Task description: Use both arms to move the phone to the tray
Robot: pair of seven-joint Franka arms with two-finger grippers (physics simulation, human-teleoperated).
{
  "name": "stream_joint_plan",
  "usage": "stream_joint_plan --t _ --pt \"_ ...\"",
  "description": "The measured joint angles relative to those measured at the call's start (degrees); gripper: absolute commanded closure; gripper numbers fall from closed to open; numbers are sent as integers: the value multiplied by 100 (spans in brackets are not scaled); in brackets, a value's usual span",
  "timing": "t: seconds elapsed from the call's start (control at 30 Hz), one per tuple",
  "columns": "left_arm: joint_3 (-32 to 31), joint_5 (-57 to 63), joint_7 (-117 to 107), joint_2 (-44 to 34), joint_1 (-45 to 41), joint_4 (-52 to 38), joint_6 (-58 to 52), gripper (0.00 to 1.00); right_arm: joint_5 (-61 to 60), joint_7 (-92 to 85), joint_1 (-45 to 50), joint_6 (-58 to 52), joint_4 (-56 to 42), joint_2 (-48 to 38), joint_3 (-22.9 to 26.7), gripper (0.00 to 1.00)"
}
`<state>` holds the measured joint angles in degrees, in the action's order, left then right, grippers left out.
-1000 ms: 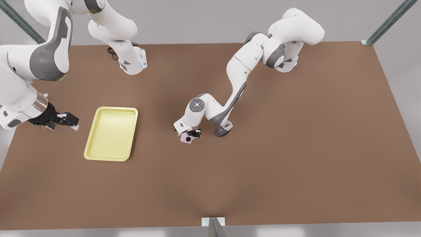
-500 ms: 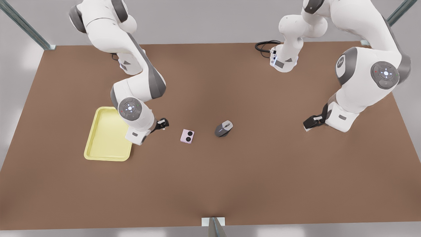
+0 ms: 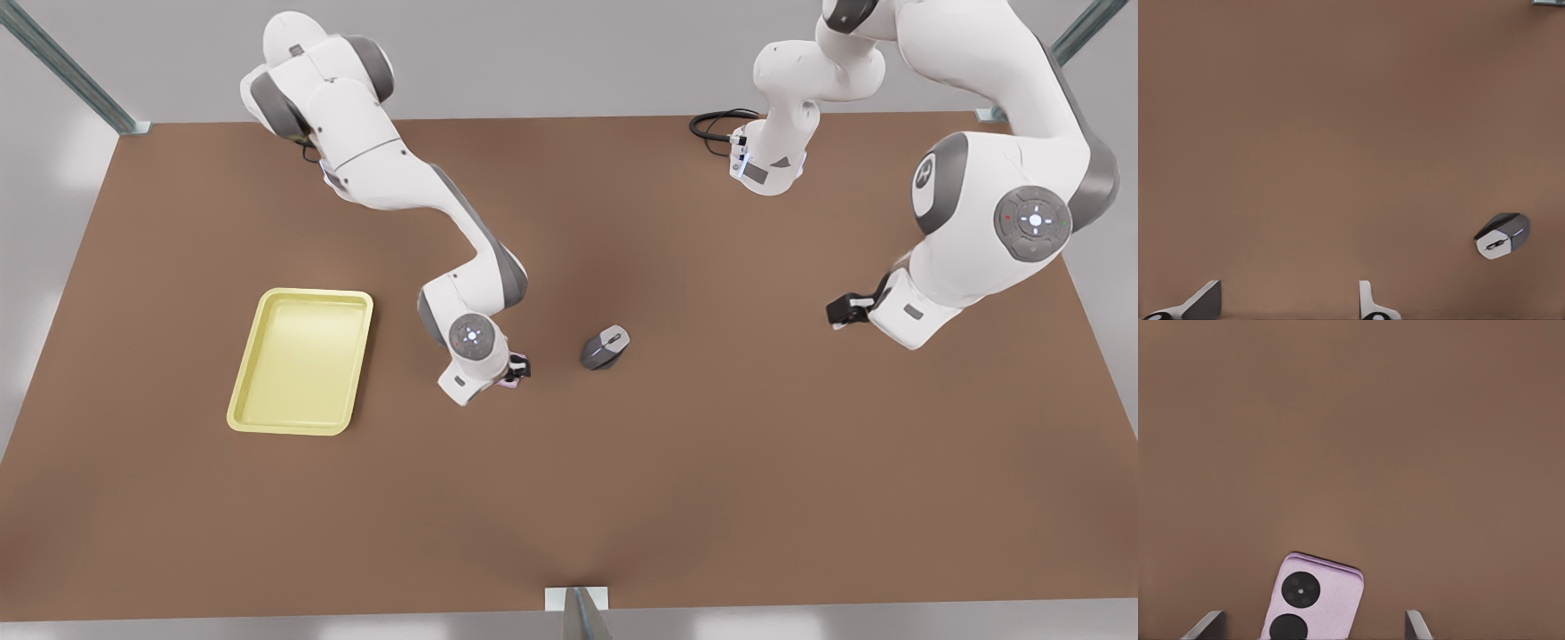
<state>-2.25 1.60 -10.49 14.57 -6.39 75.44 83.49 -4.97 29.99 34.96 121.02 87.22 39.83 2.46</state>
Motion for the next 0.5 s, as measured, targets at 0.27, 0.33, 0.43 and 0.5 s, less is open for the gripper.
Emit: stream_joint_plan --t 0.27,0.33,0.43,0.5 --pt "23 -26 336 39 -4 -245 -27 0 -37 834 28 477 154 235 8 0" --pt "23 -25 398 41 -3 -246 -26 0 -39 1009 28 564 164 273 8 0" --pt "21 -19 485 37 -2 -269 -25 0 -3 1227 35 656 248 308 8 0" --pt "17 -13 532 59 -11 -302 -21 0 25 1317 44 698 334 306 8 0"
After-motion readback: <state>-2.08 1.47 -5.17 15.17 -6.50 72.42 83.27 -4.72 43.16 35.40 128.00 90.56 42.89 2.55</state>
